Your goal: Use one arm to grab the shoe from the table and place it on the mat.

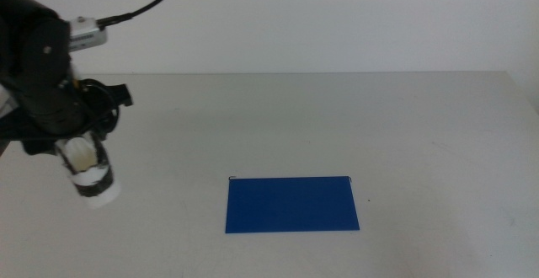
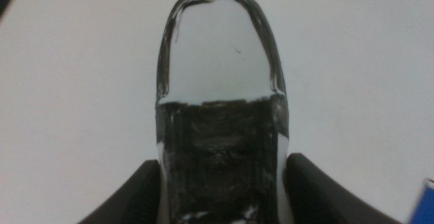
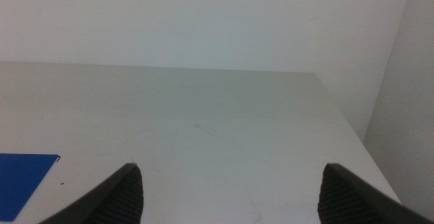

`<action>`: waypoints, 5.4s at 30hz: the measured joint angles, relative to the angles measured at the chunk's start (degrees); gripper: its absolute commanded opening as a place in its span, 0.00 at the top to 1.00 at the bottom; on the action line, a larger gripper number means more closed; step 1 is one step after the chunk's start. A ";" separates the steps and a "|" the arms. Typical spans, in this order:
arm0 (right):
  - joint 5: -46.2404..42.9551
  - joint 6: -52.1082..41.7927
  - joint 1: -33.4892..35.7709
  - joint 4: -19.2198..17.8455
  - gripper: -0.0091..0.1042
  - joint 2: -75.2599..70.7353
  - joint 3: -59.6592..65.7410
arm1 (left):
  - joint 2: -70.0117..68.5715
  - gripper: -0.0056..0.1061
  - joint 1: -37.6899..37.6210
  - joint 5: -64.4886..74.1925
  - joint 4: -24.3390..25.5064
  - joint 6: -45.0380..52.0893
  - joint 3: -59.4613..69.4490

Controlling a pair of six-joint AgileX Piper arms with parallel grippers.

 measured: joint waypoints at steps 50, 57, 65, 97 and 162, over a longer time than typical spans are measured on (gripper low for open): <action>0.00 0.00 0.00 0.00 0.33 0.00 0.00 | 30.85 0.80 -31.04 1.31 -1.53 -13.65 -27.54; 0.00 0.00 0.00 0.00 0.33 0.00 0.00 | 30.85 0.80 -31.04 1.27 -0.55 -13.65 -27.54; 0.00 0.00 0.00 0.00 0.33 0.00 0.00 | 30.85 0.80 -31.04 1.27 4.11 -13.65 -27.56; 0.00 0.00 0.00 0.00 0.33 0.00 0.00 | 30.85 0.80 -31.04 5.40 -0.22 -66.38 -27.56; 0.00 0.00 0.00 0.00 0.33 0.00 0.00 | 22.88 0.25 -31.04 13.41 -2.37 -63.52 -35.91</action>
